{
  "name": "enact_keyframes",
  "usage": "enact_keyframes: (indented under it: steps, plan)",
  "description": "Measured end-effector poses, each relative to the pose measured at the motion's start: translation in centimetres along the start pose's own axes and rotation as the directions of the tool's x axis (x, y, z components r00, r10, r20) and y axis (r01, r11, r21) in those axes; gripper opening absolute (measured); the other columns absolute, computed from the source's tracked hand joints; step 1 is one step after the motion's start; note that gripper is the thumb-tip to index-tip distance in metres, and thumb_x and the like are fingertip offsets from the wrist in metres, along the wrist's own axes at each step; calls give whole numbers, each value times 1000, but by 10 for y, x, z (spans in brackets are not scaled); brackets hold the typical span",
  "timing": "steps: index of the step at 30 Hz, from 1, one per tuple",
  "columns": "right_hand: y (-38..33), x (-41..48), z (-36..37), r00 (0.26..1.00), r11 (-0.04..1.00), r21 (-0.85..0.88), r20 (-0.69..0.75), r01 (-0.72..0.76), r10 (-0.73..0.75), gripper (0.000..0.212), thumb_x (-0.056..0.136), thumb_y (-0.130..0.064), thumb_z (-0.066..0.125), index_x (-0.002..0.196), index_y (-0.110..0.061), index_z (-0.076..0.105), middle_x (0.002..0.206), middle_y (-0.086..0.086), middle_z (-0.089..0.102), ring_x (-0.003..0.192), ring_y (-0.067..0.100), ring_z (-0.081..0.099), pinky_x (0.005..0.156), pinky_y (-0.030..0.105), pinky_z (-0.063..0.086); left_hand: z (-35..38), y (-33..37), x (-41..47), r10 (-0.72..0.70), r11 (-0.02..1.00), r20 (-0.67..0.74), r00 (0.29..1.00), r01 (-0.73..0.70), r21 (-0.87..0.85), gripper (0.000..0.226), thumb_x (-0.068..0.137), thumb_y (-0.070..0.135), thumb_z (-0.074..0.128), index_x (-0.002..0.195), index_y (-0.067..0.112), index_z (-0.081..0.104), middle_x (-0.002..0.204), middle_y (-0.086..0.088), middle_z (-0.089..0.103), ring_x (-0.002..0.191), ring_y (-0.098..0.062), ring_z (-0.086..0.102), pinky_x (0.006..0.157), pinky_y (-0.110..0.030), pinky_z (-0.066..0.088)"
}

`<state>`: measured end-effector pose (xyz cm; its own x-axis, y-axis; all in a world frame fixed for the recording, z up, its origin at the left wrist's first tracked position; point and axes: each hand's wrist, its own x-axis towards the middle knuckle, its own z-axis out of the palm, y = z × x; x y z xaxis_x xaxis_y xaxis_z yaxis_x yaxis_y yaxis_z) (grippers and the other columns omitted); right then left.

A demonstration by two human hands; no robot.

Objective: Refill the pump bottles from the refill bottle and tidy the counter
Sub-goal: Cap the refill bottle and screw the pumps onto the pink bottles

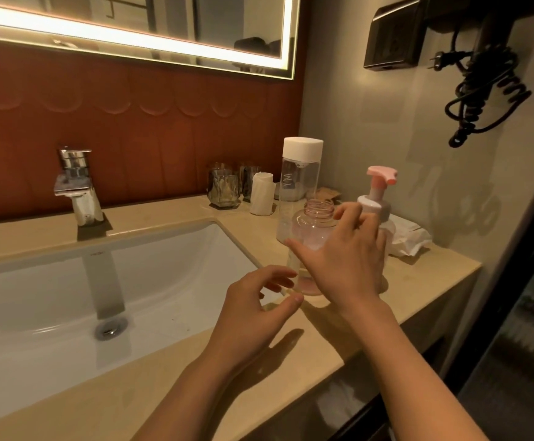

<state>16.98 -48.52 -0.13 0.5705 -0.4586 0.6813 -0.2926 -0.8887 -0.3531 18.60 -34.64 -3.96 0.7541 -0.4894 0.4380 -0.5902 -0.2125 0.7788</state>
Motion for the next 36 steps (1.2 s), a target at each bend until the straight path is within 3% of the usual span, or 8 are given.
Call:
enact_keyframes:
  steps: [4, 13, 18, 22, 25, 29, 33, 36]
  plan:
    - [3, 4, 1, 998, 999, 30, -61, 11, -10, 66, 73, -60, 66, 112, -15, 39, 117, 10, 46, 101, 22, 41, 88, 32, 34, -1, 0, 1, 1, 1000, -17, 1000, -1, -28, 23, 84, 33, 64, 97, 49, 53, 94, 27, 59, 94, 11, 51, 73, -5, 40]
    - [10, 0, -16, 995, 988, 137, 52, 75, -82, 63, 66, -62, 67, 102, -27, 28, 105, -2, 32, 95, 14, 32, 82, 28, 38, -1, 0, 0, 20, 999, -59, 998, -22, -30, 27, 83, 27, 66, 100, 44, 53, 97, 23, 59, 94, 10, 52, 74, -2, 39]
    - [14, -19, -25, 991, 974, 194, 42, 114, -124, 64, 61, -64, 62, 104, -26, 33, 103, -3, 36, 96, 14, 36, 82, 31, 41, 1, -4, 3, -71, 996, -75, 995, 66, -65, 64, 70, 32, 79, 118, 40, 38, 114, 19, 49, 101, 2, 50, 77, -12, 42]
    - [15, -35, -33, 988, 966, 221, 38, 137, -149, 67, 57, -71, 56, 104, -28, 33, 101, -5, 33, 95, 13, 36, 79, 30, 43, 3, -4, 3, -67, 994, 33, 997, 69, -85, 90, 63, 41, 83, 132, 47, 26, 116, 33, 39, 106, 11, 43, 85, -11, 38]
    - [14, -43, -38, 987, 962, 234, 47, 140, -155, 68, 56, -73, 51, 104, -29, 33, 101, -5, 33, 96, 13, 36, 79, 28, 43, 4, -2, 1, -59, 990, 98, 993, 71, -120, 89, 62, 41, 83, 132, 49, 29, 113, 37, 42, 106, 13, 44, 79, -5, 39]
    - [15, -48, -41, 981, 955, 266, 102, 131, -163, 71, 59, -72, 56, 113, -32, 34, 110, -5, 36, 104, 11, 36, 84, 25, 39, 2, -1, -2, -51, 988, 135, 990, 69, -135, 74, 65, 32, 82, 124, 48, 40, 113, 30, 53, 104, 8, 51, 72, 0, 42]
    - [30, -56, -37, 974, 870, 479, 113, 118, -194, 64, 73, -71, 48, 128, -40, 34, 123, -14, 41, 116, 5, 39, 92, 21, 36, 0, 2, -2, -45, 986, 138, 989, 66, -151, 76, 52, 56, 73, 119, 51, 38, 109, 34, 51, 101, 10, 52, 73, -2, 43]
    - [48, -62, -33, 989, 781, 611, -18, 130, -150, 46, 84, -54, 48, 124, -31, 47, 118, -9, 54, 105, 0, 50, 84, 9, 39, 0, 1, -1, -45, 987, 141, 989, 66, -147, 78, 50, 58, 71, 119, 50, 37, 109, 35, 49, 100, 11, 51, 72, -1, 43]
